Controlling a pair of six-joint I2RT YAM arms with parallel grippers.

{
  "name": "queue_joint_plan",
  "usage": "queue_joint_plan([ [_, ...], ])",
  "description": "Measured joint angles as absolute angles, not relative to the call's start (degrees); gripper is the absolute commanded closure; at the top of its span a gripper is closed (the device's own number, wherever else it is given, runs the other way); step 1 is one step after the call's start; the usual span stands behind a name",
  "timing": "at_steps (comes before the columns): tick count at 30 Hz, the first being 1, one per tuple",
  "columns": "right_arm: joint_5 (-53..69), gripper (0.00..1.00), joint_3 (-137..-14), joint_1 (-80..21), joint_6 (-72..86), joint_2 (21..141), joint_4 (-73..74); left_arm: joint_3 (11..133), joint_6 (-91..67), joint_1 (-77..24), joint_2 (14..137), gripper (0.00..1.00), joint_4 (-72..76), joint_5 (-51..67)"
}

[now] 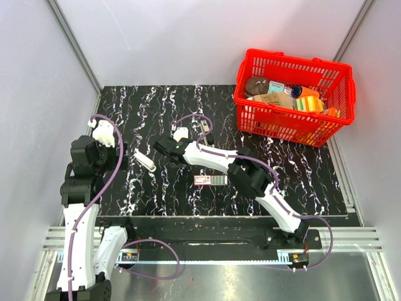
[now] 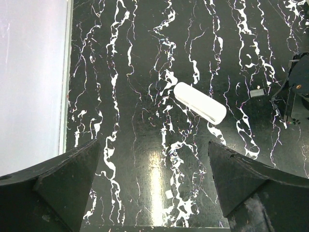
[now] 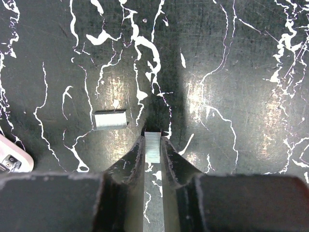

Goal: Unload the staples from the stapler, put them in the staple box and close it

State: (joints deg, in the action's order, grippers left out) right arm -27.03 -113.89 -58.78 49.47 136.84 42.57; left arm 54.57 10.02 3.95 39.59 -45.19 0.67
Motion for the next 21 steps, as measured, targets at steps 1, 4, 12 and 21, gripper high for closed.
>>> queue_joint_plan([
  [1, -27.0, 0.86, -113.9, -58.8, 49.4, 136.8, 42.6, 54.6, 10.1, 3.9, 39.6, 0.01, -45.2, 0.6],
  [4, -26.9, 0.88, -113.8, -58.8, 49.0, 136.7, 42.5, 54.3, 10.2, 3.9, 39.5, 0.01, -45.1, 0.5],
  [12, -27.3, 0.91, -107.4, -58.8, 46.5, 132.5, 42.9, 53.8, 10.3, 3.9, 39.5, 0.01, -45.2, 0.5],
  [21, -27.6, 0.91, -91.8, -59.0, 44.9, 117.2, 42.7, 53.1, 10.3, 3.9, 39.6, 0.01, -44.9, 0.5],
])
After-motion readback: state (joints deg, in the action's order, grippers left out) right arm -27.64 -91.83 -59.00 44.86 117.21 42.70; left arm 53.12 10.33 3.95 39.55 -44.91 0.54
